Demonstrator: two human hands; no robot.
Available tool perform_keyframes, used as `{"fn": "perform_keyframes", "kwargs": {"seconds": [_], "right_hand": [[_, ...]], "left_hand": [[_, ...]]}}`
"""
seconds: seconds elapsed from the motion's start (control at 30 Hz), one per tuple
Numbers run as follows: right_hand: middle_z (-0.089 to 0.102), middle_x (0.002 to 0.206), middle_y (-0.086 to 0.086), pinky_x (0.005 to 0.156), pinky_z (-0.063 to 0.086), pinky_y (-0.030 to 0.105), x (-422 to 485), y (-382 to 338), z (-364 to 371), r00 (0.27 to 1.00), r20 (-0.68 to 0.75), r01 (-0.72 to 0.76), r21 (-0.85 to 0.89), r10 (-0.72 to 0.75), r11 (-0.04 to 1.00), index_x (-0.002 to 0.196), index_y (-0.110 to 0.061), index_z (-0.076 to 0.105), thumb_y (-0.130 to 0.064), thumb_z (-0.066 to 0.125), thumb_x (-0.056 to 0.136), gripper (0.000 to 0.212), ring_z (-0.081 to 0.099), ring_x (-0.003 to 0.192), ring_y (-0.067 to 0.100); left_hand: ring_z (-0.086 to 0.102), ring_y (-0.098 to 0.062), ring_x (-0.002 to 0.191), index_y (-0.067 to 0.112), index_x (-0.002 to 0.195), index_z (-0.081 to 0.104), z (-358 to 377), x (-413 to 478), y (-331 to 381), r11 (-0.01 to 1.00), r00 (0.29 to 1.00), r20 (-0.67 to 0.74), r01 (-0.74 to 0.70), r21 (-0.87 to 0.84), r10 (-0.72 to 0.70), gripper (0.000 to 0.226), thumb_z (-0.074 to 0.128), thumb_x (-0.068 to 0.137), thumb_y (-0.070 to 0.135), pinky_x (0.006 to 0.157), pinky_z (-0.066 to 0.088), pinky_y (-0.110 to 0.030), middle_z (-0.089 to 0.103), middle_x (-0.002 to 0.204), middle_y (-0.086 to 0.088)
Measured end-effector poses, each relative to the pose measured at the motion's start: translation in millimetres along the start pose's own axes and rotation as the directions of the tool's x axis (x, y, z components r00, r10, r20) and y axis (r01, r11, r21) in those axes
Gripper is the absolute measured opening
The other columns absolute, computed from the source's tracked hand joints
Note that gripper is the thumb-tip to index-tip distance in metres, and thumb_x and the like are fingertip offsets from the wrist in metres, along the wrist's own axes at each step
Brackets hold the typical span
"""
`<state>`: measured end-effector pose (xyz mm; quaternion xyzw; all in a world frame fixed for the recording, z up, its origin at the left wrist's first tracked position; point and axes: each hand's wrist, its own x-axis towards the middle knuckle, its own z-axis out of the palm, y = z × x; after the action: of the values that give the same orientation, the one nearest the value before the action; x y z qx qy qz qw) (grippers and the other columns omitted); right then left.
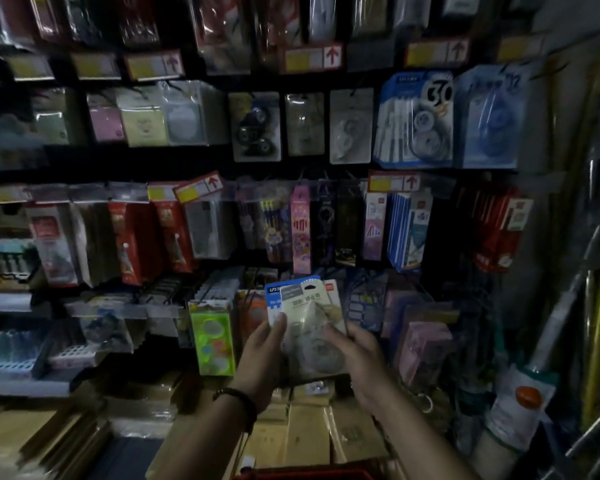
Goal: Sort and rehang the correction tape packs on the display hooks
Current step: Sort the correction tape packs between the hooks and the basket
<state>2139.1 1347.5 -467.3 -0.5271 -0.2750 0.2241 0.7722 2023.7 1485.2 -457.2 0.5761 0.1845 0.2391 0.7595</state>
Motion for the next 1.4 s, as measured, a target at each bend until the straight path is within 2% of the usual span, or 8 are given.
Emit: {"fn": "perform_keyframes", "kwargs": {"seconds": [0.1,0.23,0.47,0.77,1.07,1.13,1.27,1.4], "right_hand": [[0.077,0.122,0.005,0.086,0.062,0.033,7.9,-16.1,15.0,0.995,0.060,0.078,-0.083,-0.074,0.993,0.125,-0.030,0.073,-0.037,0.074,0.097,0.028,0.075,0.113,0.025],[0.073,0.133,0.003,0.097,0.060,0.037,21.2,-38.9,13.6,0.996,0.087,0.033,-0.058,-0.028,0.998,0.135,-0.033,0.070,-0.055,0.050,0.104,0.043,0.070,0.124,0.023],[0.069,0.138,-0.012,0.094,0.058,0.023,52.5,-73.3,-1.2,0.987,0.051,0.159,-0.179,-0.153,0.971,0.136,-0.030,0.068,0.007,0.048,0.102,0.055,0.064,0.129,0.008],[0.055,0.140,-0.041,0.106,0.038,0.005,71.2,-122.5,-16.5,0.914,-0.005,0.358,-0.462,-0.406,0.811,0.135,-0.050,0.062,-0.005,0.045,0.110,0.054,0.044,0.136,-0.017],[0.049,0.158,-0.011,0.124,0.034,0.031,71.9,-139.6,-2.0,0.924,0.112,0.363,-0.555,-0.365,0.748,0.153,-0.034,0.049,-0.023,0.041,0.111,0.044,0.039,0.150,0.004],[0.036,0.154,-0.007,0.121,0.034,0.032,68.2,-150.2,-2.3,0.903,0.078,0.364,-0.663,-0.423,0.654,0.155,-0.038,0.044,-0.048,0.049,0.098,0.057,0.034,0.150,0.013],[0.012,0.161,-0.006,0.114,0.039,0.031,60.5,-169.0,-2.1,0.743,0.317,0.429,-0.902,-0.590,0.055,0.166,-0.040,0.019,-0.068,0.058,0.084,0.095,0.026,0.147,0.013],[0.019,0.158,-0.026,0.113,0.039,0.023,68.2,-186.9,-10.0,0.743,0.337,0.485,-0.867,-0.578,0.117,0.165,-0.047,0.007,-0.059,0.062,0.093,0.091,0.029,0.149,0.000]], "left_hand": [[0.074,-0.031,0.120,0.017,0.141,0.062,13.3,4.4,14.7,0.998,0.990,0.122,-0.069,0.001,0.068,0.049,0.074,0.094,0.026,0.089,0.065,-0.041,0.076,0.131,-0.010],[0.072,-0.038,0.122,0.015,0.141,0.061,14.2,17.1,37.3,0.997,0.985,0.164,-0.041,-0.058,0.050,0.053,0.077,0.091,0.017,0.098,0.061,-0.059,0.075,0.132,-0.016],[0.075,-0.042,0.112,0.011,0.128,0.072,12.5,41.9,75.6,0.984,0.987,0.129,-0.077,-0.158,0.098,0.050,0.088,0.082,0.019,0.083,0.064,-0.056,0.075,0.126,-0.025],[0.076,-0.040,0.112,0.016,0.129,0.066,11.4,58.8,113.5,0.965,0.967,-0.011,-0.256,-0.057,0.256,0.056,0.086,0.078,0.025,0.100,0.055,-0.071,0.078,0.122,-0.016],[0.082,-0.030,0.089,0.014,0.127,0.062,52.6,62.0,141.9,0.953,0.942,0.146,-0.297,-0.051,0.302,0.064,0.086,0.068,0.008,0.067,0.066,-0.041,0.082,0.108,-0.011],[0.080,-0.035,0.102,0.020,0.127,0.061,57.6,65.2,145.9,0.949,0.936,0.155,-0.313,-0.038,0.315,0.066,0.088,0.068,0.009,0.081,0.066,-0.055,0.081,0.116,-0.010],[0.079,-0.035,0.106,0.022,0.129,0.063,75.9,74.8,153.3,0.938,0.924,0.159,-0.347,-0.029,0.347,0.067,0.094,0.072,0.007,0.080,0.066,-0.052,0.080,0.120,-0.011],[0.077,-0.037,0.111,0.026,0.131,0.062,97.8,81.9,168.6,0.934,0.914,0.199,-0.357,-0.019,0.353,0.066,0.095,0.076,0.012,0.095,0.059,-0.067,0.078,0.124,-0.011]]}}
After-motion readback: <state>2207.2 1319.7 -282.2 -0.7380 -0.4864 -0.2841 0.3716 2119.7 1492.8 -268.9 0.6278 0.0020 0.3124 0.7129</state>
